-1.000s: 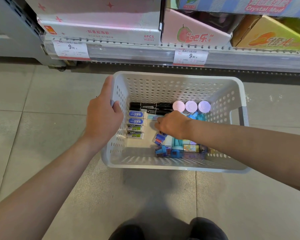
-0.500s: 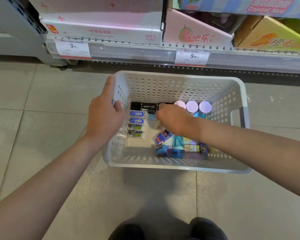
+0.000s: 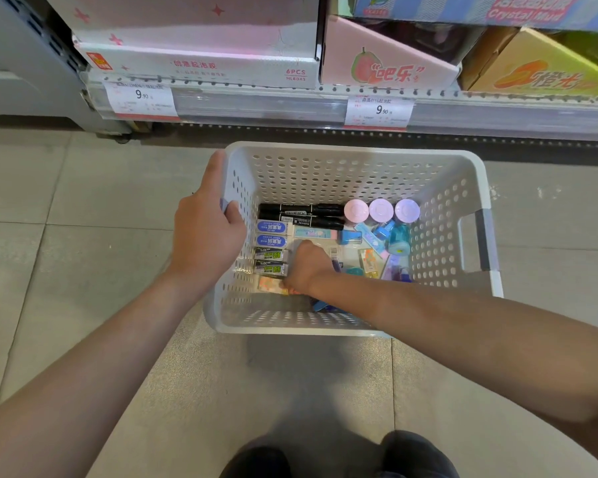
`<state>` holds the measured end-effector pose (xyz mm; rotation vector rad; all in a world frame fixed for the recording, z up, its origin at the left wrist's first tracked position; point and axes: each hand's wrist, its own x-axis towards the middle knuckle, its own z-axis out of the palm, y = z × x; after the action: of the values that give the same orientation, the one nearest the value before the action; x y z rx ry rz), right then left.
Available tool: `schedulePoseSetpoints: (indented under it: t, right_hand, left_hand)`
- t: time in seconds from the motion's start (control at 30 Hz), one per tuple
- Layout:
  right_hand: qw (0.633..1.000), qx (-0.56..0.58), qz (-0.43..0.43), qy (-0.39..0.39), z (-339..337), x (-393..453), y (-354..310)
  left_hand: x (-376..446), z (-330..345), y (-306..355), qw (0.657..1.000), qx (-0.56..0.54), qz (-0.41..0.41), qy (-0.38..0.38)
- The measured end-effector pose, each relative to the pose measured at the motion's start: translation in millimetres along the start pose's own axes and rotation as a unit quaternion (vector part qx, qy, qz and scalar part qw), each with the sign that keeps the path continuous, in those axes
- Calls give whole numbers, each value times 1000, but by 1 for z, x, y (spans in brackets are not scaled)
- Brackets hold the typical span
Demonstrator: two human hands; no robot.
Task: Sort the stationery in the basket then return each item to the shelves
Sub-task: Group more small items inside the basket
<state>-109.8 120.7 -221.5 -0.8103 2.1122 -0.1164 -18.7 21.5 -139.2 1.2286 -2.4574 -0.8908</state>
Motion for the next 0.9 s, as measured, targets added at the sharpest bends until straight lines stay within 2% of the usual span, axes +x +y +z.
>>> schedulePoseSetpoints:
  t: [0.07,0.2,0.3,0.43,0.5,0.6,0.67,0.7,0.73,0.8,0.9]
  right_hand:
    - [999,23,6,29,3,1,1]
    - [1000,14,10,24,2,2,0]
    - [998,46,31,-11,-1,3,-2]
    - [988,116,45,-96,-11,1,-2]
    - [978,157,26,-134,-21,-3,2]
    - [970,193,-12,-146,-48,-10,16]
    - [988,96,-48,-115,-66,-12,30]
    - [993,-23,-70,-93,-74,-12,37]
    - [983,-138,-87,-78,-79,-13,43]
    - [935,-328,-104,-89,-82,-21,54]
    - [877,-450,-113,-123,-73,-34,64]
  left_hand:
    - [-1,0,1,1000,-1,-2,1]
    - [-1,1,1,1000,-3,-1,2]
    - [-1,1,1,1000,-3,-1,0]
    - [0,-1,1,1000,-5,-2,-3]
    - [0,-1,0,1000,-3,-1,-4]
    - [-1,-1,1,1000,-2,5,-5]
    - [-1,-1,1,1000,2,5,-2]
    - [-1,-1,2,1000,3,4,-2]
    - [-1,-1,1,1000,2,3,-2]
    - [0,-1,1,1000,4,0,-2]
    - [-1,0,1,1000,5,-4,-1]
